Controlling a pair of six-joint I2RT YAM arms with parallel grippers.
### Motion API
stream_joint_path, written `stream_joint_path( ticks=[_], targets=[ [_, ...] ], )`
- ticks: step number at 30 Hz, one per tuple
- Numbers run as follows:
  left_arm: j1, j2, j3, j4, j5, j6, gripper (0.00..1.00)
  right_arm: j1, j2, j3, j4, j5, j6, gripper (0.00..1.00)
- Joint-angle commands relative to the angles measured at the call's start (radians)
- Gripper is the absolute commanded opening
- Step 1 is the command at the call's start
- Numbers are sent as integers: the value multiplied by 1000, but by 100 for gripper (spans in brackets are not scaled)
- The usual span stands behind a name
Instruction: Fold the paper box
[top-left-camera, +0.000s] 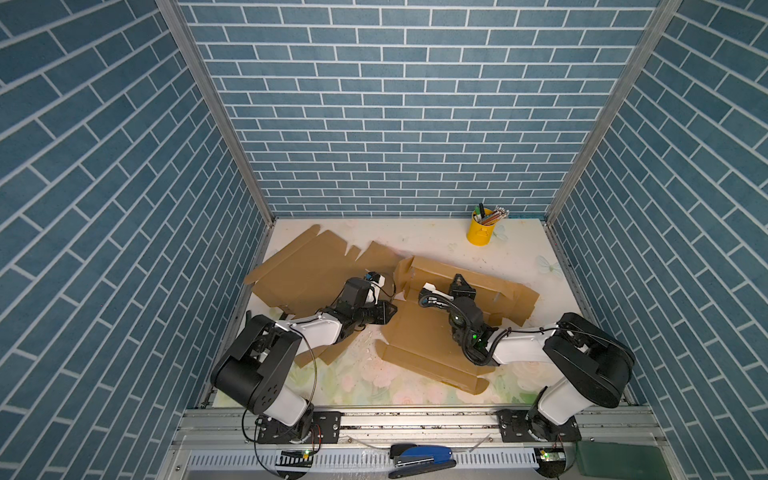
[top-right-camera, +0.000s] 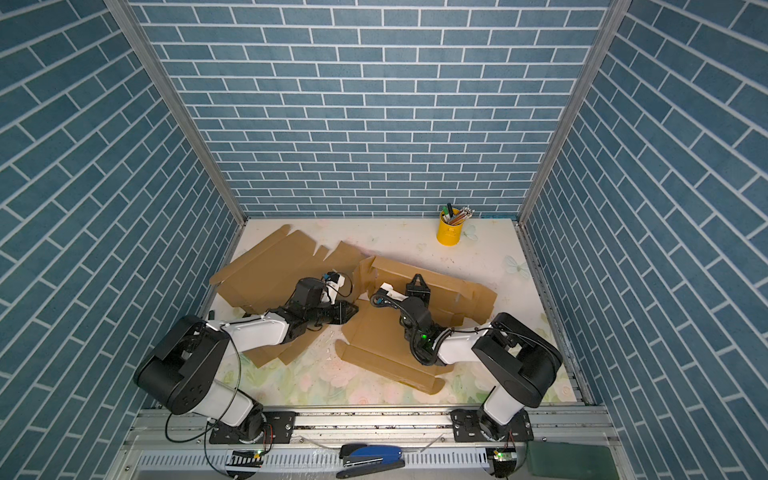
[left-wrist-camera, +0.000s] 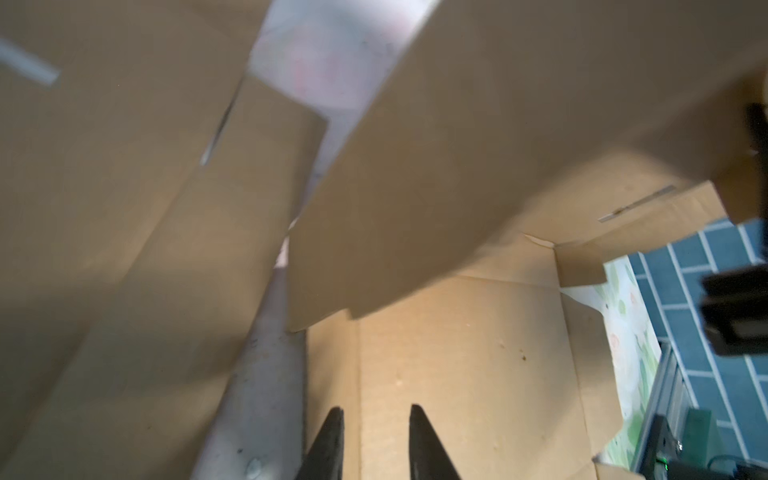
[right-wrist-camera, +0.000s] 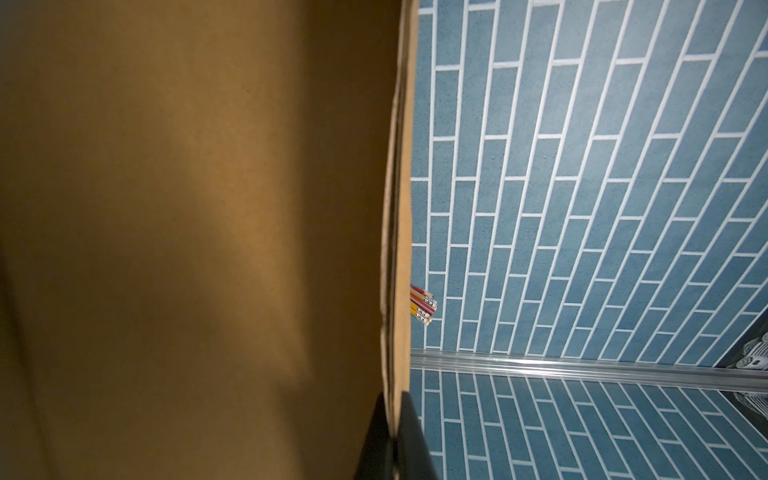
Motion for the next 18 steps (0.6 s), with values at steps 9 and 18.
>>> stream_joint_path(
  ticks=[9,18],
  targets=[
    [-39,102,-2,-141,-153,-43,19,-12,-26,7,-159,-1,54,0],
    [-45,124,81,-264,-154,-52,21,-14,-40,-15,-217,-20,92,0]
  ],
)
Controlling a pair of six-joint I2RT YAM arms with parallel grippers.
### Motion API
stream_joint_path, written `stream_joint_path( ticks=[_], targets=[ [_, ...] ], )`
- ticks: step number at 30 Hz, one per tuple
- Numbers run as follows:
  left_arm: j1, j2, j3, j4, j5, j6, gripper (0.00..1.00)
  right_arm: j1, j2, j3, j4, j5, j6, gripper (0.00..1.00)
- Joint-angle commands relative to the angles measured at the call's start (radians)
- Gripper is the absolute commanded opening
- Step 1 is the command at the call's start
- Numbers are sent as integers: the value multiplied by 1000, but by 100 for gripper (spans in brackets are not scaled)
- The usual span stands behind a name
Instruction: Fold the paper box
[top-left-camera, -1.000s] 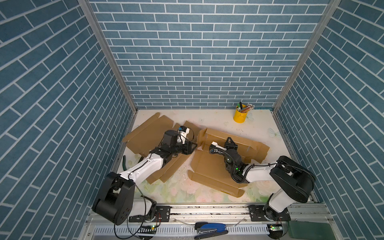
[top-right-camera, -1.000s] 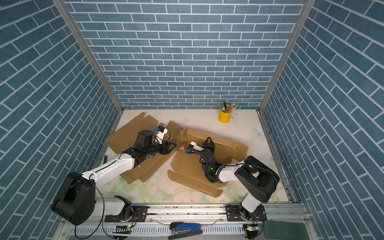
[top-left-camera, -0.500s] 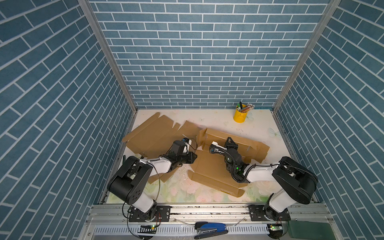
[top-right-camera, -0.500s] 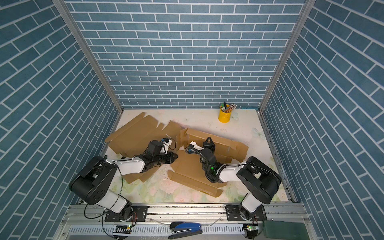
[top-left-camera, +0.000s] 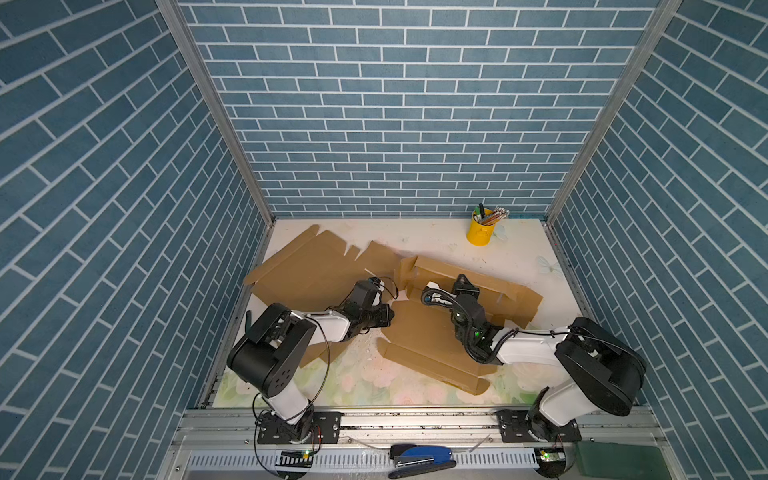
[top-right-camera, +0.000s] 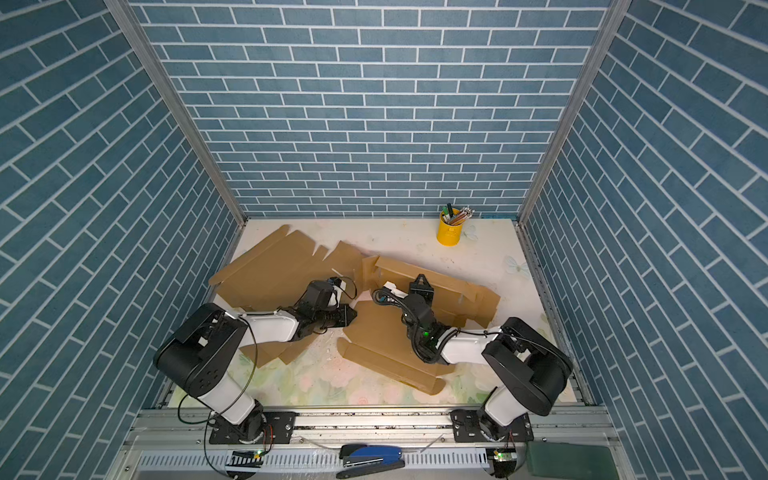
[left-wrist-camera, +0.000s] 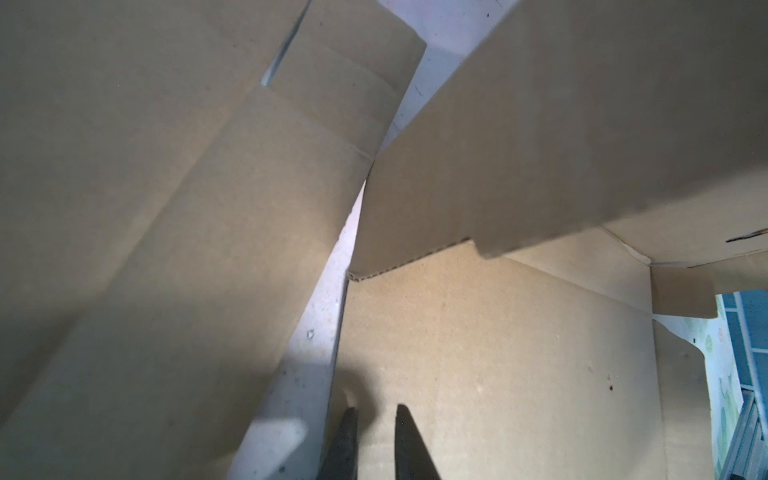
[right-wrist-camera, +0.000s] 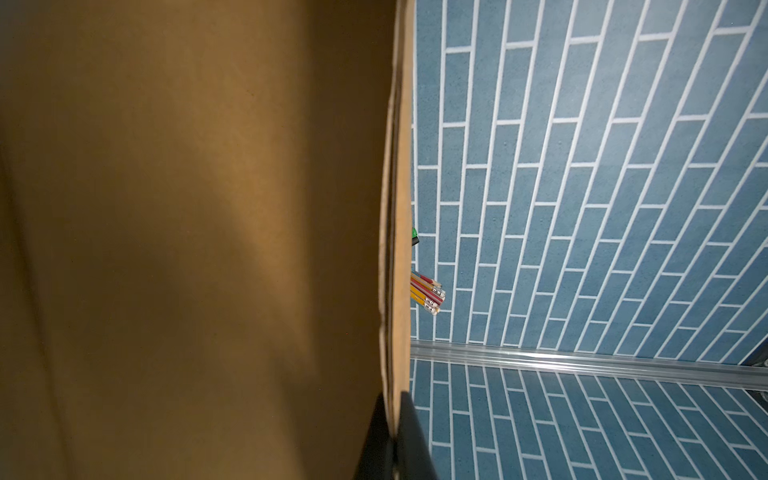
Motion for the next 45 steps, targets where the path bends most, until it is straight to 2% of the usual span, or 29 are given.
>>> stream_joint_path(
  ticks=[1,6,12,15,18,22,27,32,38,45],
  targets=[
    [-7,3,32,-210,-31,16,23,-2,18,-25,-93,-13,39,0],
    [11,-109,93,-315,-2,69,28,-5,26,-20,-92,-16,40,0],
    [110,-218,190,-423,75,188,30,-7,30,-19,-95,-18,43,0],
    [169,-178,269,-405,83,240,34,-7,33,-15,-94,-19,43,0],
    [198,-57,371,-381,89,295,37,-7,35,-13,-94,-22,44,0],
    [194,92,481,-383,118,355,43,-7,37,-11,-94,-24,47,0],
    [132,164,549,-418,114,446,49,-7,44,-11,-91,-24,49,0],
    [83,153,544,-403,147,502,55,-7,43,-10,-91,-24,51,0],
    [71,144,542,-431,199,563,56,-7,42,-8,-90,-24,53,0],
    [52,189,547,-389,189,591,56,-6,36,-4,-95,-25,59,0]
  ],
)
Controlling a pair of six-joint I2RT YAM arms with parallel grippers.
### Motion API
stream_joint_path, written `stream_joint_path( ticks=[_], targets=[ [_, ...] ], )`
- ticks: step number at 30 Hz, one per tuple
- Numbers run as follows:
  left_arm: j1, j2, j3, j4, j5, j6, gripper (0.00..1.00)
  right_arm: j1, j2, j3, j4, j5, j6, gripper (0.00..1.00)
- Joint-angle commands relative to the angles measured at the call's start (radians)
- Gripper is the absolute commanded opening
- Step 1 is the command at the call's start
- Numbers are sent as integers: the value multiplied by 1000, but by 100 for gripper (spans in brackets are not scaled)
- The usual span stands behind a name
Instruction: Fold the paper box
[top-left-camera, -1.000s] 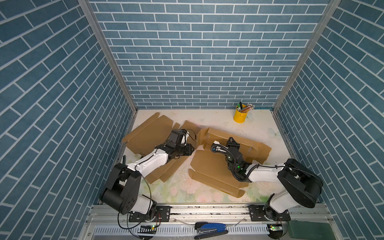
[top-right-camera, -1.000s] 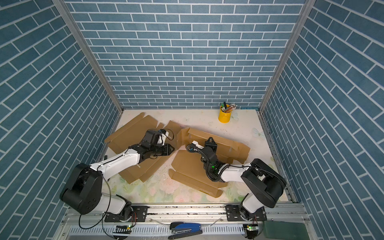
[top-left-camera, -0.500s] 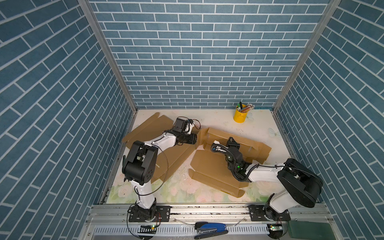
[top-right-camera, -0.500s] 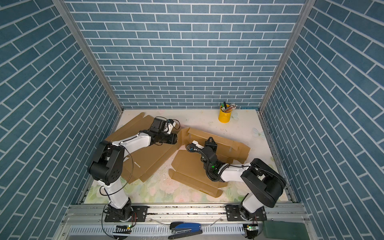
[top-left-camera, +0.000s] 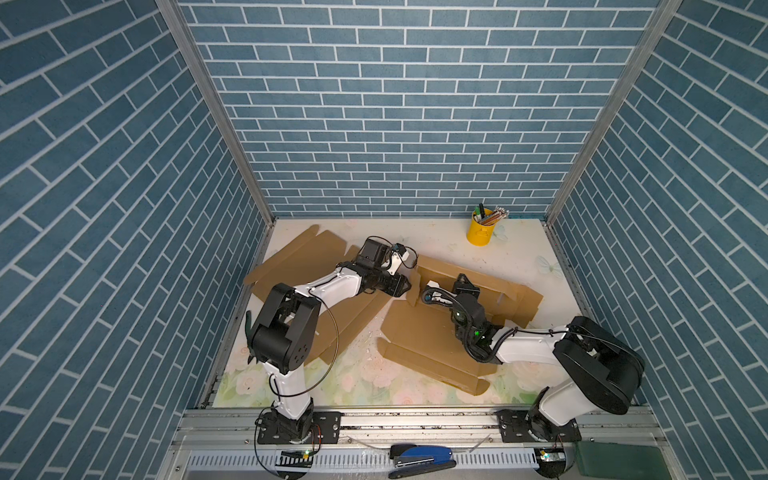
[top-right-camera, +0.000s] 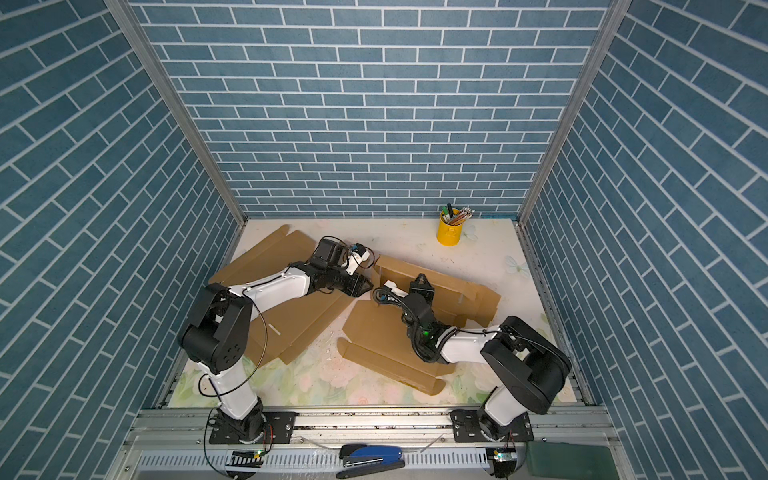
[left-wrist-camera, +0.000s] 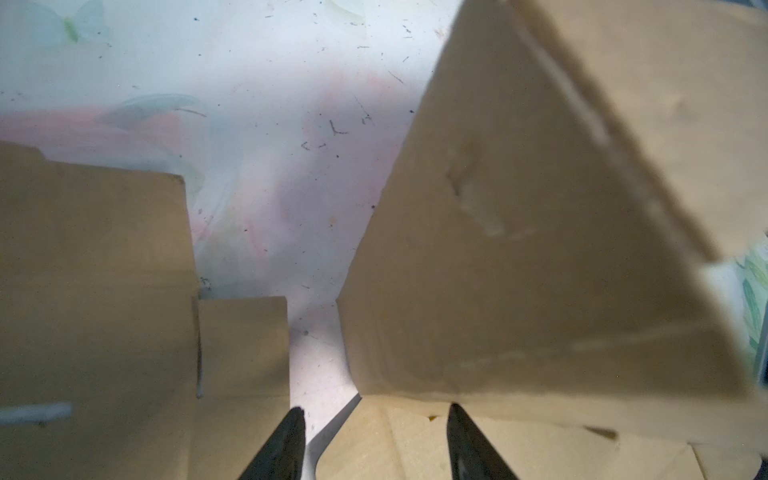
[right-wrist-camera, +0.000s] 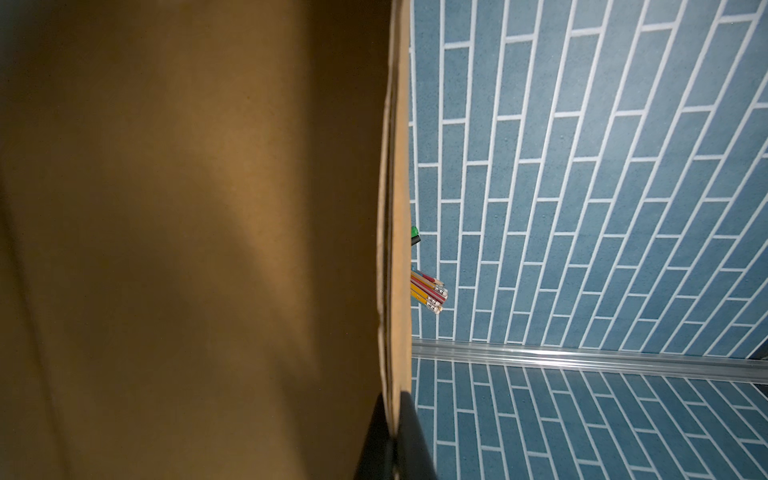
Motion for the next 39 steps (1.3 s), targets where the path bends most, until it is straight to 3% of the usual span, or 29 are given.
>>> stream_joint_path(
  ticks=[1,8,17,31,36,39],
  targets=[
    [-7,14,1,41,11,40,57,-2,19,-7,-111,-25,44,0],
    [-20,21,-47,212,-18,57,59,-2,-8,0,-152,-35,69,0],
    [-48,57,-121,475,-161,20,54,-1,-15,6,-177,-44,84,0],
    [-149,99,-162,563,-494,29,23,-3,-17,13,-182,-52,106,0],
    [-187,102,-174,582,-662,18,3,-2,-33,24,-190,-61,125,0],
    [-208,111,-179,604,-702,4,0,-2,-48,35,-220,-76,155,0]
  ],
)
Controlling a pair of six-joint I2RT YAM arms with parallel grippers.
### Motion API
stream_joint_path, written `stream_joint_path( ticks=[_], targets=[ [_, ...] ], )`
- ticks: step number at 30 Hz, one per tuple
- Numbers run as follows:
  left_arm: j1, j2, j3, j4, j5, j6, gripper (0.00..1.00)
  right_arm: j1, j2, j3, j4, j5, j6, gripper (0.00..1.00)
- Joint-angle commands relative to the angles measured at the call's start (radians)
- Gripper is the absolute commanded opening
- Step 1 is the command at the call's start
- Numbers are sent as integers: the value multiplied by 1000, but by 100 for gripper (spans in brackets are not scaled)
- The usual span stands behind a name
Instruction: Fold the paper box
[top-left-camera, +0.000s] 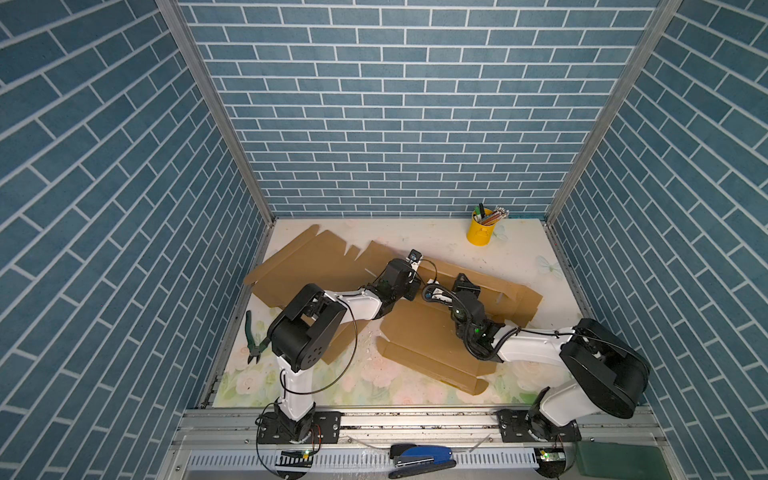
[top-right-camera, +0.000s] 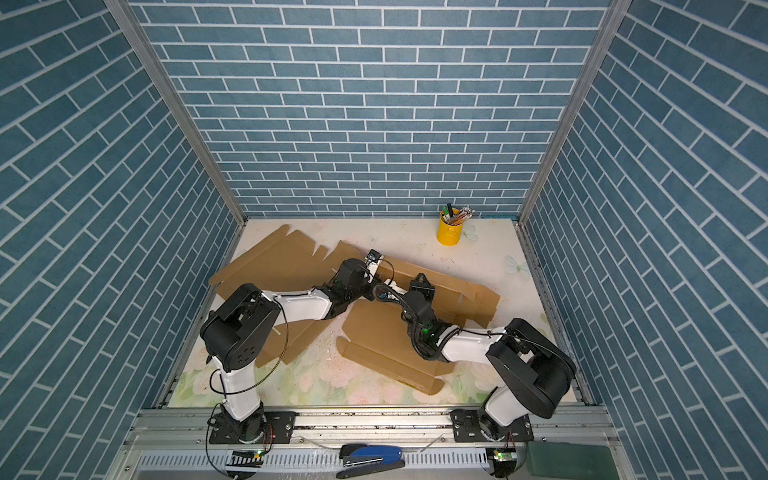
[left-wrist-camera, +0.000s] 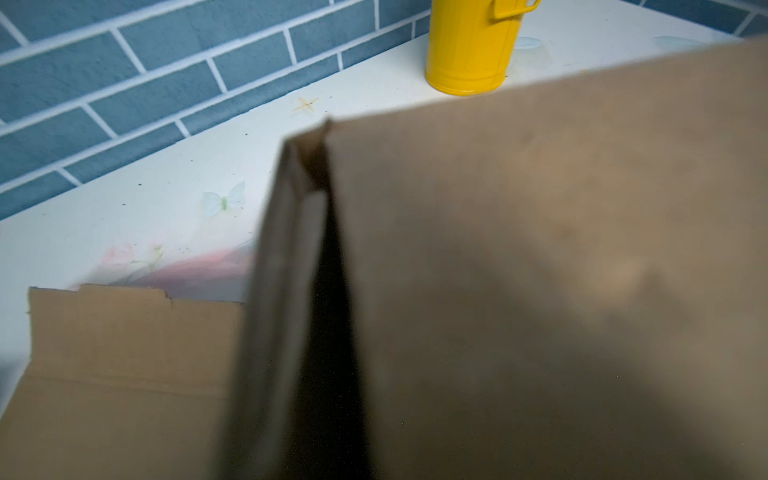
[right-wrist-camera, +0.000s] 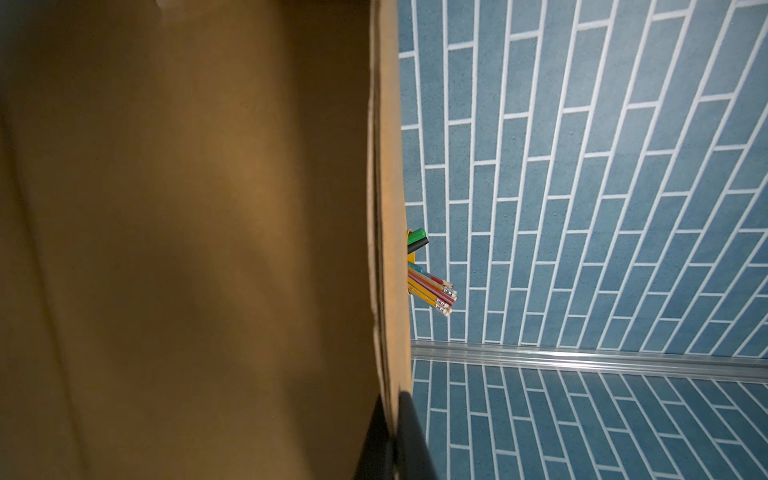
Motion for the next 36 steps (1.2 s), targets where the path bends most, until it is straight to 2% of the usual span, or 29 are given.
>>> stream_joint_path(
  ticks=[1,5,7,9,11,14,19,22,25,29,32,36],
  targets=[
    [-13,31,-19,46,-119,-1,0,2,-13,15,-124,-51,84,0],
    [-9,26,-48,92,-62,-46,0,1,-33,19,-163,-62,126,0],
    [-3,17,-72,122,-30,-68,0,-1,-74,24,-251,-90,193,16],
    [1,0,-109,176,-18,-96,0,-11,-153,46,-423,-163,346,34],
    [6,-13,-131,196,-16,-126,0,-33,-228,72,-579,-251,506,42],
    [8,-30,-157,220,-38,-168,0,-47,-302,99,-726,-341,651,48],
    [0,-52,-183,216,-103,-214,0,-98,-415,151,-894,-506,889,50],
    [-17,-64,-202,214,-170,-218,0,-150,-470,207,-949,-557,1113,50],
    [-44,-78,-224,210,-265,-242,0,-179,-494,279,-1027,-476,1377,50],
    [-101,-101,-254,206,-393,-247,0,-220,-445,413,-1268,-364,1718,45],
    [-143,-107,-263,195,-474,-238,0,-224,-356,534,-1419,-385,1860,42],
    [-165,-104,-267,198,-504,-236,1,-224,-272,618,-1469,-435,1952,40]
  ],
)
